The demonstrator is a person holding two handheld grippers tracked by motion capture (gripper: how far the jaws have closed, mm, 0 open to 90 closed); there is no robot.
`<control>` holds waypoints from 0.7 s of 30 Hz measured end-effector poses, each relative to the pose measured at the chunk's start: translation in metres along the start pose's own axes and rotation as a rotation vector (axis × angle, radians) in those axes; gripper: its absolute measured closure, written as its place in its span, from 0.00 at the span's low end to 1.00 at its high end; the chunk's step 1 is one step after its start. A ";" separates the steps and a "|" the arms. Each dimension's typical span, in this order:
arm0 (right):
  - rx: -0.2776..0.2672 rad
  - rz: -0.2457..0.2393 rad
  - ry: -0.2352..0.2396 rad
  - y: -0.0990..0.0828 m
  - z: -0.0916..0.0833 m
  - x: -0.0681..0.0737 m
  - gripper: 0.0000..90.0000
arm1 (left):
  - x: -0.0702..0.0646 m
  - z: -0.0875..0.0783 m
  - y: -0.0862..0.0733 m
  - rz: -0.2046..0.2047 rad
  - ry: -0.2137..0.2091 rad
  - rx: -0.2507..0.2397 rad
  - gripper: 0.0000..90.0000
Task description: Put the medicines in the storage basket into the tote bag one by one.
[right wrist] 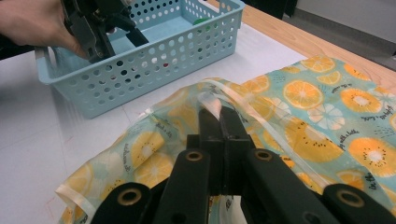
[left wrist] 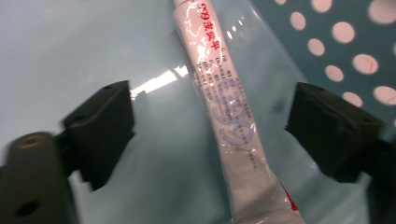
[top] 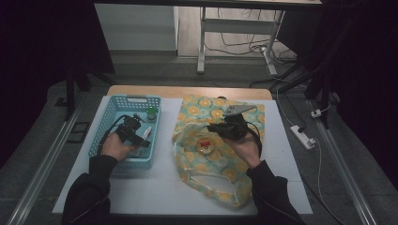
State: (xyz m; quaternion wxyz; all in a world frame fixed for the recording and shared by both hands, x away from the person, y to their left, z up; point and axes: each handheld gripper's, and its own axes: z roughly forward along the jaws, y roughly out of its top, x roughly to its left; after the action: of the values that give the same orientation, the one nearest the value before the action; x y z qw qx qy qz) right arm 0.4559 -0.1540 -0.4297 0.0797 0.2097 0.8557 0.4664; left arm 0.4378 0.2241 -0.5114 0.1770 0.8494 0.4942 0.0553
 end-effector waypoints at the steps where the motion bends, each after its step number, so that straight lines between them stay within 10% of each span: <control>1: 0.000 0.000 0.000 0.000 0.000 0.000 1.00 | 0.000 0.000 0.000 0.003 -0.004 -0.001 0.27; 21: 0.004 0.005 -0.002 -0.001 0.000 -0.003 1.00 | 0.002 0.001 0.004 -0.042 -0.018 0.041 0.72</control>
State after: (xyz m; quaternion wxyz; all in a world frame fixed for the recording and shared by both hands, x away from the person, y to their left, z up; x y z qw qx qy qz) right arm 0.4581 -0.1556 -0.4303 0.0790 0.2127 0.8561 0.4644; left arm 0.4422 0.2236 -0.5108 0.1653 0.8428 0.5112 0.0337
